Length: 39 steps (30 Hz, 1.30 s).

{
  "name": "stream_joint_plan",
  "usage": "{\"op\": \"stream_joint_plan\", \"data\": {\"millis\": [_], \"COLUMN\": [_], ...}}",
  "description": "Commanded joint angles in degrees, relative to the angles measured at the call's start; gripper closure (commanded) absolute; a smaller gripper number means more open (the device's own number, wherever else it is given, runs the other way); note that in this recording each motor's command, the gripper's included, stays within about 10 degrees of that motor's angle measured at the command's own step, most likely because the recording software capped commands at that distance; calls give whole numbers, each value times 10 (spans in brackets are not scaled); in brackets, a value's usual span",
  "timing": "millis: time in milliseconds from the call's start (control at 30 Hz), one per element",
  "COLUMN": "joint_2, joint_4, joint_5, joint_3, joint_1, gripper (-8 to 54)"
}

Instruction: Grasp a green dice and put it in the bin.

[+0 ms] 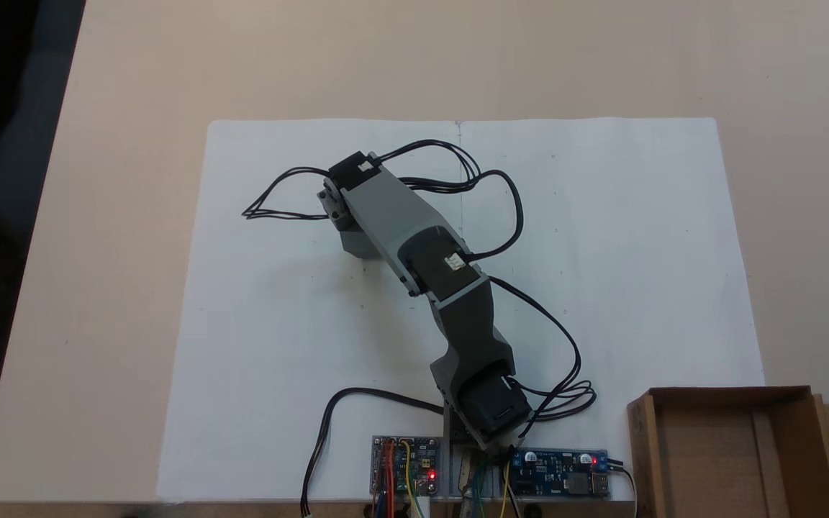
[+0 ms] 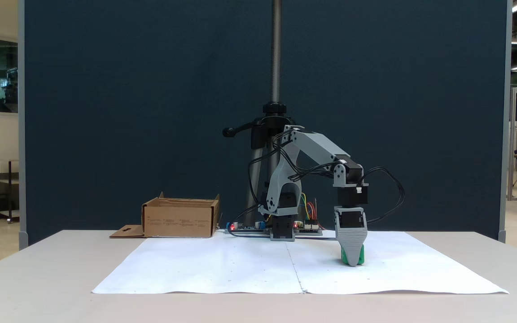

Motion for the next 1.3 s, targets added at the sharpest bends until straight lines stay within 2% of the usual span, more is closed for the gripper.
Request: {"op": "stream_joint_plan", "data": {"millis": [0, 333, 433, 633, 867, 1267], "joint_2": [14, 98, 175, 246, 328, 356], "joint_4": [-14, -5, -4, -8, -25, -68], "joint_5": [43, 42, 33, -6, -110, -269], "joint_3": [-17, -13, -4, -4, -8, -18], "joint_1": [2, 95, 153, 246, 363, 648], "gripper": [336, 336, 336, 336, 336, 336]}}
